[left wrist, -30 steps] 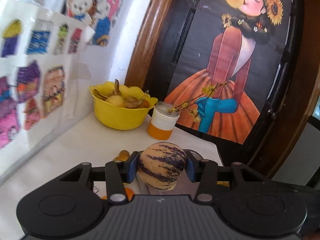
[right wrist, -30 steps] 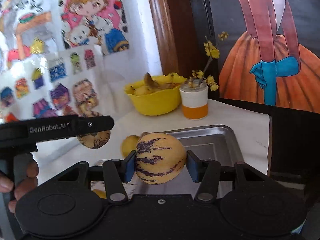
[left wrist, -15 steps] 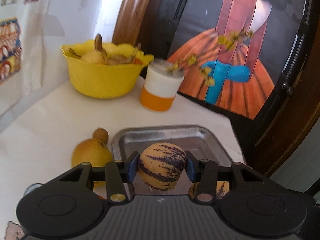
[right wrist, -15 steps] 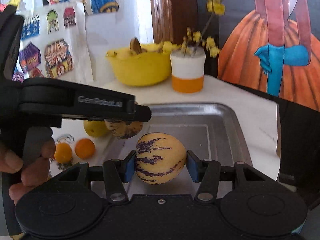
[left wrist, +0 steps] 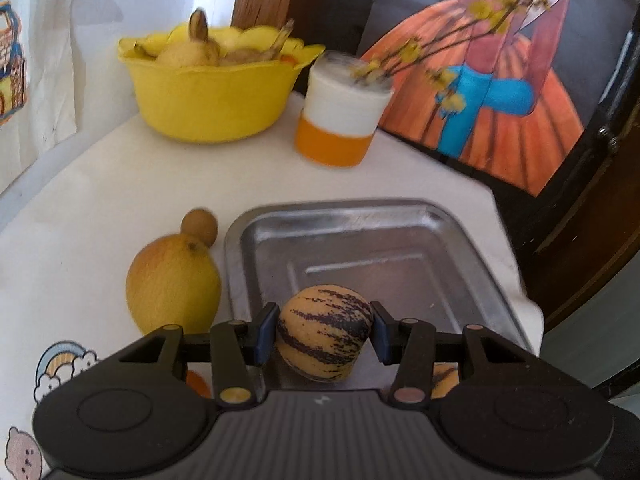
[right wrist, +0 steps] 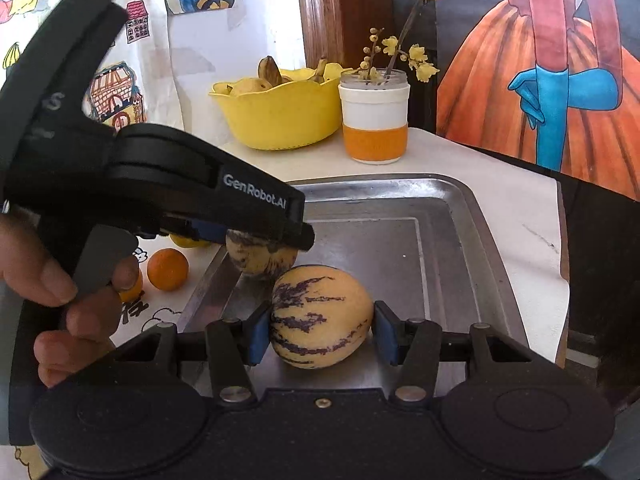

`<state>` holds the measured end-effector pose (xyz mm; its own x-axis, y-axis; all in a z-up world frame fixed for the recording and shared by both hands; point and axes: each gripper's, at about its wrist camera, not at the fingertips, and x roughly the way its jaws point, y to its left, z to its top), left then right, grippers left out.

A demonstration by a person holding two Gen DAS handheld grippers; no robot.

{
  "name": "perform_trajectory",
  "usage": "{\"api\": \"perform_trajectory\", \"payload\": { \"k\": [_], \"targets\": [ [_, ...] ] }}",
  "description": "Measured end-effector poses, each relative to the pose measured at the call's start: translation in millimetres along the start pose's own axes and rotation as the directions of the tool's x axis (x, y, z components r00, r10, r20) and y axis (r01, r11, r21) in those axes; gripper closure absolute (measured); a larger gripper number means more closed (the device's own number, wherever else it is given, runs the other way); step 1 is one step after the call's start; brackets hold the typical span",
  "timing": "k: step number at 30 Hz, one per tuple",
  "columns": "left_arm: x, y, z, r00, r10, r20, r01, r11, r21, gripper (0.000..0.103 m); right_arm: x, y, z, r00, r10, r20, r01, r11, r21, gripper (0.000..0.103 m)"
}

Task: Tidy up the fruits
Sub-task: 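Open the left tool onto the tray while the right tool releases its pepino beside it, then withdraw both tools from the tray toward the remaining fruit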

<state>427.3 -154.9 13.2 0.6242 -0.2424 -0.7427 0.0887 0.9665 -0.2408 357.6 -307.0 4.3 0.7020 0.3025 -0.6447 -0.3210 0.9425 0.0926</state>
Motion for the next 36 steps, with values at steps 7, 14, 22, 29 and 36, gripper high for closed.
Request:
{"api": "perform_trajectory", "payload": {
  "k": [7, 14, 22, 29, 36],
  "targets": [
    [0.1, -0.6, -0.9, 1.0, 0.001, -0.014, -0.001, 1.0, 0.005, 0.045, -5.4, 2.6, -7.7, 1.0, -0.002, 0.002, 0.002, 1.0, 0.009, 0.032],
    [-31.4, -8.3, -8.4, 0.999, -0.028, 0.046, 0.027, 0.999, 0.027, 0.019, -39.5, 8.2, -13.2, 0.997, -0.027, 0.079, 0.024, 0.999, 0.033, 0.014],
    [-108.5, -10.8, -24.2, 0.971, -0.074, 0.228, 0.063, 0.996, 0.057, 0.001, -106.9, 26.9, -21.7, 0.968, -0.083, 0.237, 0.076, 0.996, 0.042, 0.001],
    [-178.2, 4.7, -53.2, 0.93, -0.064, 0.363, 0.056, 0.998, 0.031, 0.0, -167.1, 50.9, -36.8, 0.93, -0.13, 0.345, 0.125, 0.991, 0.037, 0.001],
    [-234.5, 32.5, -98.2, 0.898, -0.037, 0.438, 0.029, 0.999, 0.024, 0.0, -215.5, 80.0, -60.0, 0.907, -0.133, 0.399, 0.127, 0.991, 0.042, 0.001]
  ]
}}
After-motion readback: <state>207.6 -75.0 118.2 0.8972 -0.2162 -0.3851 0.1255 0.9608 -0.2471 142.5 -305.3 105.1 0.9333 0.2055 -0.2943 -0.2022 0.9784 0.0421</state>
